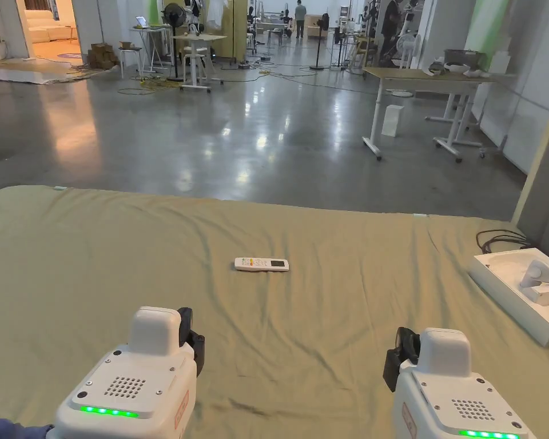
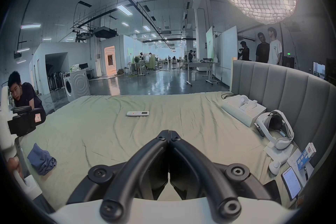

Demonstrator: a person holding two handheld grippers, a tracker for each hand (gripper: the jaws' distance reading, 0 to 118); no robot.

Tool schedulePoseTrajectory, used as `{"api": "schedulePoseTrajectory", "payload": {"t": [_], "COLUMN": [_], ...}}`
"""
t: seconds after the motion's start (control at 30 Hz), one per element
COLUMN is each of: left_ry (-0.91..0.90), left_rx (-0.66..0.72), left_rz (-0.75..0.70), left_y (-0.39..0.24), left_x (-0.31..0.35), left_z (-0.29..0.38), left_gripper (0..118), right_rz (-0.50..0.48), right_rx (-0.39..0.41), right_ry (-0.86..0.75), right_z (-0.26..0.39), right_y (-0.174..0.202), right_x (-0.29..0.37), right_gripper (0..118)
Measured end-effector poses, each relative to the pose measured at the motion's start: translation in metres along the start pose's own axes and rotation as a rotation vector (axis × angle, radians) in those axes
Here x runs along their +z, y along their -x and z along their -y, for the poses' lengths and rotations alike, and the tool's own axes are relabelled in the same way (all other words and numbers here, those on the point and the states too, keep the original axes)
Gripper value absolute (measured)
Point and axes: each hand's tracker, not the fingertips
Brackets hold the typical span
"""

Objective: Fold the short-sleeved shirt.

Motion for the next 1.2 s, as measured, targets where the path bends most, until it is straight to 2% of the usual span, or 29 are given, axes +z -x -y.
{"api": "schedulePoseTrajectory", "payload": {"t": [0.33, 0.5, 0.57, 0.6, 0.67, 0.7, 0.73, 0.8, 0.83, 0.9, 0.93, 1.0, 1.2], "left_ry": [-0.014, -0.008, 0.005, 0.009, 0.016, 0.018, 0.019, 0.018, 0.021, 0.024, 0.024, 0.016, -0.007], "left_rx": [0.008, 0.003, -0.001, -0.005, -0.010, -0.011, -0.009, -0.004, -0.002, 0.000, 0.003, 0.006, 0.003], "left_rz": [-0.020, -0.007, -0.012, -0.017, -0.026, -0.030, -0.032, -0.045, -0.052, -0.055, -0.059, -0.061, -0.074], "left_y": [0.009, 0.014, 0.015, 0.015, 0.016, 0.018, 0.019, 0.020, 0.021, 0.022, 0.023, 0.024, 0.025], "left_x": [0.003, 0.003, 0.001, 0.001, 0.000, 0.000, 0.000, 0.000, 0.001, 0.001, 0.001, 0.003, 0.004], "left_z": [-0.006, -0.012, -0.014, -0.013, -0.013, -0.013, -0.013, -0.013, -0.013, -0.013, -0.013, -0.014, -0.018], "left_gripper": [3, 3, 4, 11, 34, 43, 48, 56, 57, 58, 57, 59, 60], "right_rz": [-0.007, 0.014, 0.018, 0.019, 0.016, 0.017, 0.024, 0.031, 0.029, 0.012, 0.001, 0.000, -0.006], "right_rx": [-0.021, 0.004, 0.010, 0.011, 0.005, 0.004, 0.006, 0.006, 0.002, -0.019, -0.033, -0.048, -0.026], "right_ry": [-0.030, -0.048, -0.036, -0.031, -0.023, -0.019, -0.015, -0.013, -0.012, -0.007, -0.005, -0.060, -0.076], "right_z": [-0.010, -0.014, -0.014, -0.014, -0.015, -0.014, -0.014, -0.013, -0.012, -0.011, -0.012, -0.014, -0.017], "right_y": [-0.001, 0.002, 0.003, 0.003, 0.003, 0.003, 0.004, 0.004, 0.003, 0.001, 0.001, 0.000, 0.000], "right_x": [0.003, 0.004, 0.003, 0.003, 0.002, 0.001, 0.000, 0.000, 0.000, -0.001, 0.000, 0.004, 0.010], "right_gripper": [0, 1, 12, 25, 48, 65, 76, 87, 92, 113, 118, 118, 118]}}
